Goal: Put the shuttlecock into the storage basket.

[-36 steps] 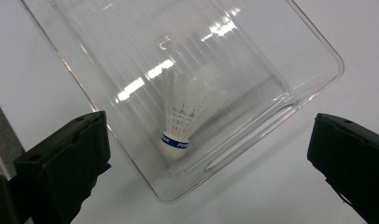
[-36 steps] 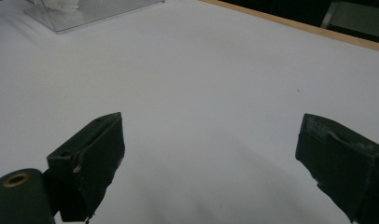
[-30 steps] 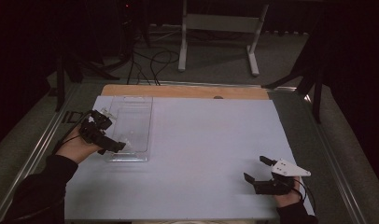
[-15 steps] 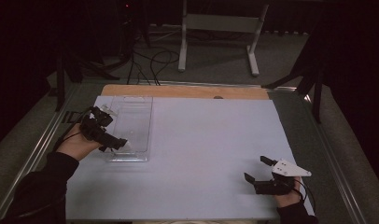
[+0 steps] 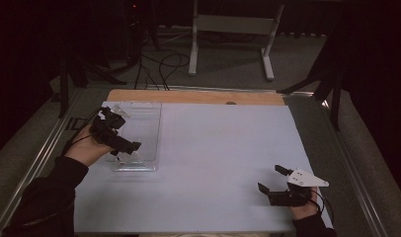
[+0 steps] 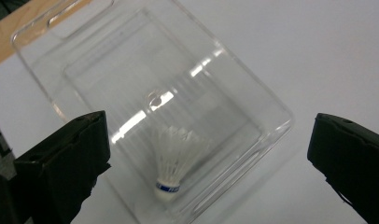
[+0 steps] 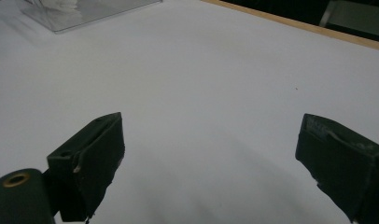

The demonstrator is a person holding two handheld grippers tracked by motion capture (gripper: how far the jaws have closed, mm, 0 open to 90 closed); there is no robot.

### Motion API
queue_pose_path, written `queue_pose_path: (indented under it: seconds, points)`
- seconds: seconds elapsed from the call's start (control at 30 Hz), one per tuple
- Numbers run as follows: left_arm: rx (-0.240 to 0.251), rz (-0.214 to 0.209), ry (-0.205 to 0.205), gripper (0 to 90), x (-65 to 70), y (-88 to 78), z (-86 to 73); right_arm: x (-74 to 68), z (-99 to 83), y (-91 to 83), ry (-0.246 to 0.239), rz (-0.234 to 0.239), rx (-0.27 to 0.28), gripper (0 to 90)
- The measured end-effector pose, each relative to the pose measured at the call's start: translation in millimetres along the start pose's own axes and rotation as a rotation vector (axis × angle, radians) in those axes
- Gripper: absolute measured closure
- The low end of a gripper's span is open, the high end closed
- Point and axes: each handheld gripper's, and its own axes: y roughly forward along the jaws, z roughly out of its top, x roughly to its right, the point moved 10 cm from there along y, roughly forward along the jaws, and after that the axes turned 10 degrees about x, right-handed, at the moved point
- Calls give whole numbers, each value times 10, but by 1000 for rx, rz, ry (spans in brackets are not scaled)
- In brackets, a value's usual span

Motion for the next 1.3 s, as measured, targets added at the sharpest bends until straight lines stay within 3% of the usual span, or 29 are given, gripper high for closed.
queue_pose_path:
  seconds: [0.1, 0.27, 0.43, 0.5, 0.6, 0.63, 0.73, 1.03, 1.07, 1.23, 1.3]
  points:
    - [30, -25, 22, 0, 105, 21, 137, -3, 8, -3, -4, -2, 2, 83]
    - [58, -25, 67, 0, 224, 56, 264, -2, 7, -6, -4, -1, 1, 83]
    - [70, -79, 120, 0, 428, 123, 382, -1, 8, -6, -3, 0, 3, 83]
    - [81, -121, 130, 0, 513, 140, 411, -1, 7, -5, -3, 1, 2, 83]
    - [71, -134, 144, 0, 572, 178, 430, -4, 5, -2, -4, 4, 1, 83]
    - [88, -117, 162, 0, 580, 196, 455, -4, 6, -2, -5, 3, 1, 83]
    - [97, -117, 186, 0, 630, 226, 484, -2, 10, -5, -6, 2, 2, 83]
    - [110, -170, 240, 0, 822, 322, 534, -8, 11, -6, -5, 2, 1, 83]
    - [120, -198, 251, 0, 878, 343, 543, -10, 12, -9, -3, 4, 1, 83]
    - [124, -198, 270, 0, 949, 421, 554, -6, 13, -13, -5, 2, 2, 83]
    - [131, -217, 280, 0, 1033, 491, 563, -5, 15, -14, -4, 1, 2, 83]
